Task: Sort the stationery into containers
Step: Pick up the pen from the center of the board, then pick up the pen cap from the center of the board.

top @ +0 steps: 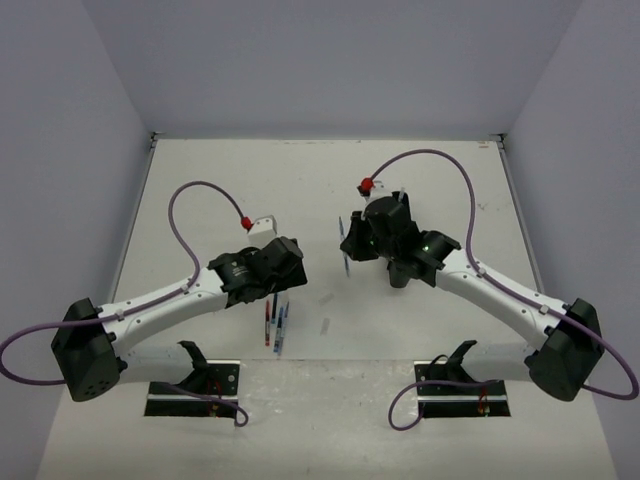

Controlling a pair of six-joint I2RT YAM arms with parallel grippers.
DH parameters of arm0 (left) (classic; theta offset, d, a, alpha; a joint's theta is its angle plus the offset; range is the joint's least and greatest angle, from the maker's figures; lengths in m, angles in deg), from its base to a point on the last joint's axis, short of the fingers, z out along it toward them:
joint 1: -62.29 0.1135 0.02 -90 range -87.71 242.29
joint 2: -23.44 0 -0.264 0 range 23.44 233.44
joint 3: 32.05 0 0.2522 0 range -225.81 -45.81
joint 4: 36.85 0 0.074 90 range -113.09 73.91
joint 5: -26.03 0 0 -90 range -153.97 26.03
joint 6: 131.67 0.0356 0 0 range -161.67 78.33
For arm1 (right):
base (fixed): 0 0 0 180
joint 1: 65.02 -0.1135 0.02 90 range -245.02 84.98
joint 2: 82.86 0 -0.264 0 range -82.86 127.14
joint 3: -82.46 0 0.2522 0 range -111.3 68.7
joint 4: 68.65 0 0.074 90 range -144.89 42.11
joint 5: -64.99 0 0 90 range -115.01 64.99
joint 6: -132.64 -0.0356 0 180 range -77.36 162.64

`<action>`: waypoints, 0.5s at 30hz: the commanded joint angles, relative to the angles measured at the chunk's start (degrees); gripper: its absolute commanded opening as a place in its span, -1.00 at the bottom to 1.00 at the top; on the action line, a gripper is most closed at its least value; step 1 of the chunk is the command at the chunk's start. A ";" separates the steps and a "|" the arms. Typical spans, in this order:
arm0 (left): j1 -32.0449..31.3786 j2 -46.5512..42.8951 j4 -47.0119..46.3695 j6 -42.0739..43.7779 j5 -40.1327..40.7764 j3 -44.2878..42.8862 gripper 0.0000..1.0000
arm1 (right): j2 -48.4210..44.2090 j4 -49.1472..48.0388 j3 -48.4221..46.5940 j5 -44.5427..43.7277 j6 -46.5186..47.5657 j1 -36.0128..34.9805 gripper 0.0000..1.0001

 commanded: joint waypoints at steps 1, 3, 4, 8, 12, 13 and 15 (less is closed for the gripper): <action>-0.54 2.37 -2.21 -8.30 1.43 0.15 0.80 | -5.56 -5.62 1.81 3.89 3.42 0.79 -1.00; -0.54 2.98 -1.97 -9.94 1.51 1.00 0.78 | -6.76 -5.72 2.49 3.76 3.70 1.07 -1.00; -0.54 3.11 -1.73 -11.43 1.69 1.39 0.77 | -7.16 -5.78 2.81 3.43 3.70 1.08 -1.00; -0.54 4.00 -1.53 -15.25 1.57 2.37 0.63 | -8.87 -5.75 3.47 2.05 3.42 1.16 -1.00; -0.62 5.94 -0.99 -15.69 1.52 1.97 0.18 | -10.05 -5.69 4.66 -0.34 2.38 1.16 -1.00; -0.55 6.68 -0.10 -15.98 1.74 1.53 -0.06 | -10.27 -5.54 5.03 -0.86 2.30 1.16 -1.00; -0.54 7.76 1.17 -16.55 2.14 1.09 -0.24 | -10.39 -5.23 5.32 -1.19 2.18 1.10 -1.00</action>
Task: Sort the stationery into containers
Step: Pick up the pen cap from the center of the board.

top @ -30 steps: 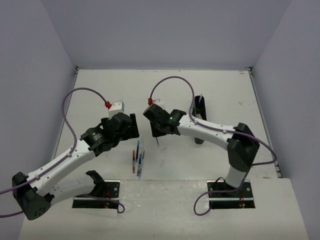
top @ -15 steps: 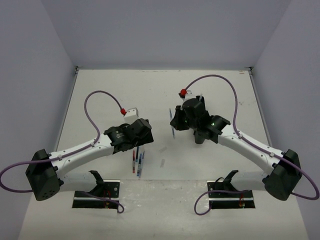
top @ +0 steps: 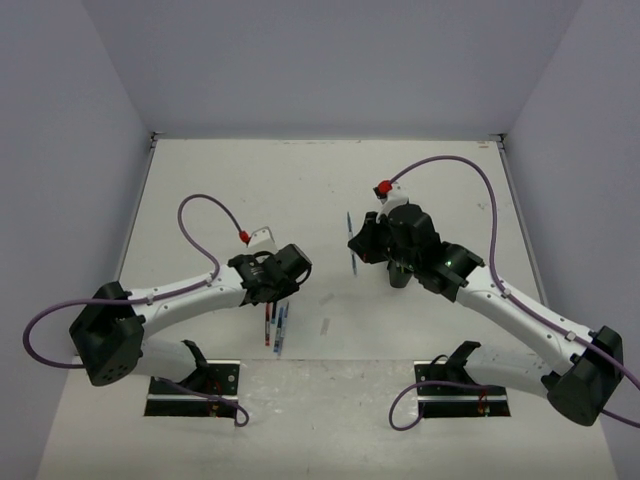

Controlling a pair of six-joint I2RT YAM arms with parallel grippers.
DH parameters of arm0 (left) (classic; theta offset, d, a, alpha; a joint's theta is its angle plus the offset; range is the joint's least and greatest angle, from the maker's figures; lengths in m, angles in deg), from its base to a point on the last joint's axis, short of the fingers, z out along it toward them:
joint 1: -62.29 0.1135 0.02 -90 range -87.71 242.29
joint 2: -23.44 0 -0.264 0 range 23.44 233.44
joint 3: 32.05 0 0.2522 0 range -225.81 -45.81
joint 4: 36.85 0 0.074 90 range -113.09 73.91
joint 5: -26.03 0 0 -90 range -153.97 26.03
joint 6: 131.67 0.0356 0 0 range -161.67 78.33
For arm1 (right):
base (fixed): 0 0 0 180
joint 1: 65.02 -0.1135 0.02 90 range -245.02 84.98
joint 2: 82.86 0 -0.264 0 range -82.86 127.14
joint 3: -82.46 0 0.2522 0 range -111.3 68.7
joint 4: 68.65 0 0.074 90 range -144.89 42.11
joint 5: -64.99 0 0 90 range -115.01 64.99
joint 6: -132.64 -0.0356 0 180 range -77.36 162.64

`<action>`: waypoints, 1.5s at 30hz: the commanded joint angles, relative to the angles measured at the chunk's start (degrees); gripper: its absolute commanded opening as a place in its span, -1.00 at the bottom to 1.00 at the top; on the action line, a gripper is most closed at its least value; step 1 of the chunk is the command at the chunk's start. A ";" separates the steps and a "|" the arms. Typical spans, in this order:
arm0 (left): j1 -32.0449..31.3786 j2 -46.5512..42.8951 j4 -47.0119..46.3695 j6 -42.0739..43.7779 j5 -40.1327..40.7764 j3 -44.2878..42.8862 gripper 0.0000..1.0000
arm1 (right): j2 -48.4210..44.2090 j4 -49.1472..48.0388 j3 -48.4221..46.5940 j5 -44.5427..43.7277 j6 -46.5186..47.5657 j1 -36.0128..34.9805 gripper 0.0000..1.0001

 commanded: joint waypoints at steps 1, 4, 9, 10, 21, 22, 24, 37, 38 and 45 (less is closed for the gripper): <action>-0.18 2.23 2.15 -4.15 2.46 -1.23 -0.30 | -1.27 -1.33 1.00 -2.65 -0.20 0.13 -1.00; -0.18 3.61 2.09 -4.21 2.67 -1.46 -0.43 | -1.23 -1.08 1.28 -3.08 -0.44 0.13 -1.00; -0.18 6.56 2.28 -3.89 2.81 -2.41 -0.65 | -1.00 -0.60 1.56 -3.94 -0.45 0.13 -1.00; -0.17 7.27 2.35 -3.88 2.81 -2.49 -0.68 | -0.99 -0.52 1.62 -4.07 -0.45 0.13 -1.00; -0.09 9.97 2.25 -0.39 3.86 -4.56 -0.73 | -0.83 0.50 2.40 -5.11 -0.37 0.13 -1.00; -0.09 9.80 2.42 -0.12 3.95 -4.74 -0.73 | -0.83 0.59 2.40 -5.19 -0.37 0.13 -1.00; -0.09 9.52 2.69 0.49 4.58 -4.92 -0.73 | -0.60 0.59 2.49 -5.24 -0.41 0.13 -1.00; 1.78 9.46 -2.74 16.31 1.87 -5.37 -0.60 | -0.12 1.33 2.71 -6.07 -0.01 0.13 -1.00; 2.06 8.87 -3.26 17.51 1.52 -5.18 -0.59 | -0.12 1.48 2.79 -6.14 0.02 0.13 -1.00; 2.98 7.50 -4.96 19.22 0.24 -4.77 -0.55 | -0.16 1.56 3.11 -7.04 0.31 0.13 -1.00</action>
